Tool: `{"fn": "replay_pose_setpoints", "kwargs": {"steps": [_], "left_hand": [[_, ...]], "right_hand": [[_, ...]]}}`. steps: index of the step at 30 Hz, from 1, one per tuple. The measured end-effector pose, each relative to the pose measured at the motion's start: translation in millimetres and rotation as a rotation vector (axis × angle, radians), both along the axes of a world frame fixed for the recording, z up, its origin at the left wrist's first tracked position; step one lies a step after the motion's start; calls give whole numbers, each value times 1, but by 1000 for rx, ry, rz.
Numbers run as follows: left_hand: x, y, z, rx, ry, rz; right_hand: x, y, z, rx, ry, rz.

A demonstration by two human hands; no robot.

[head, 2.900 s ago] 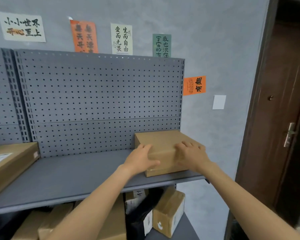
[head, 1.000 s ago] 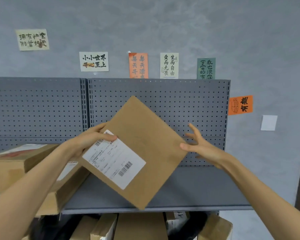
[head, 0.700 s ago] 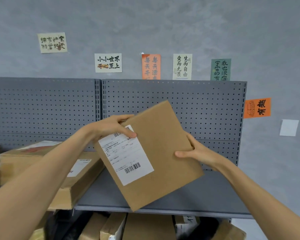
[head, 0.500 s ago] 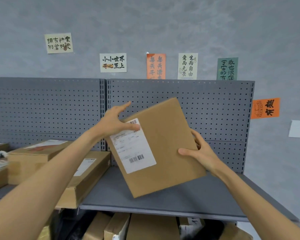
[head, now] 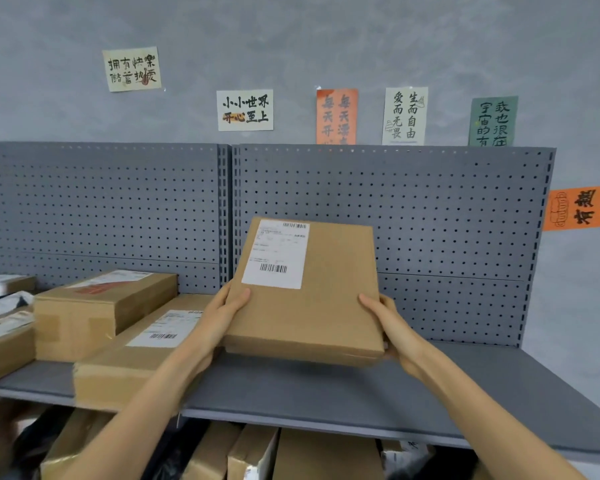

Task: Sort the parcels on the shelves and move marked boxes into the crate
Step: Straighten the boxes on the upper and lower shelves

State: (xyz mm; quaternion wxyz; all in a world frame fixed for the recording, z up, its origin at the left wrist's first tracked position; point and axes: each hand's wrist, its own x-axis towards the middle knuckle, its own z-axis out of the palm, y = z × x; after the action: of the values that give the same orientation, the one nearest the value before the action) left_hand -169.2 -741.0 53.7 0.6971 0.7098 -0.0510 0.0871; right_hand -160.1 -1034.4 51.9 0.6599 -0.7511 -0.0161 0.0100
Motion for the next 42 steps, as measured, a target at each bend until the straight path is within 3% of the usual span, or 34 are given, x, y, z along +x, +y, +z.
{"fn": "replay_pose_setpoints", "kwargs": {"steps": [4, 14, 20, 27, 36, 42], "left_hand": [[8, 20, -10, 98, 136, 91], [53, 24, -9, 432, 254, 220], [65, 25, -15, 775, 286, 276], [72, 9, -37, 1078, 206, 412], [78, 9, -38, 1098, 159, 469], [55, 0, -37, 1136, -206, 596]], "right_hand": [[14, 27, -12, -61, 103, 12], [46, 53, -33, -80, 187, -48], [59, 57, -40, -187, 184, -101], [66, 50, -48, -168, 245, -77], [70, 45, -47, -89, 325, -43], [74, 45, -53, -88, 275, -58]]}}
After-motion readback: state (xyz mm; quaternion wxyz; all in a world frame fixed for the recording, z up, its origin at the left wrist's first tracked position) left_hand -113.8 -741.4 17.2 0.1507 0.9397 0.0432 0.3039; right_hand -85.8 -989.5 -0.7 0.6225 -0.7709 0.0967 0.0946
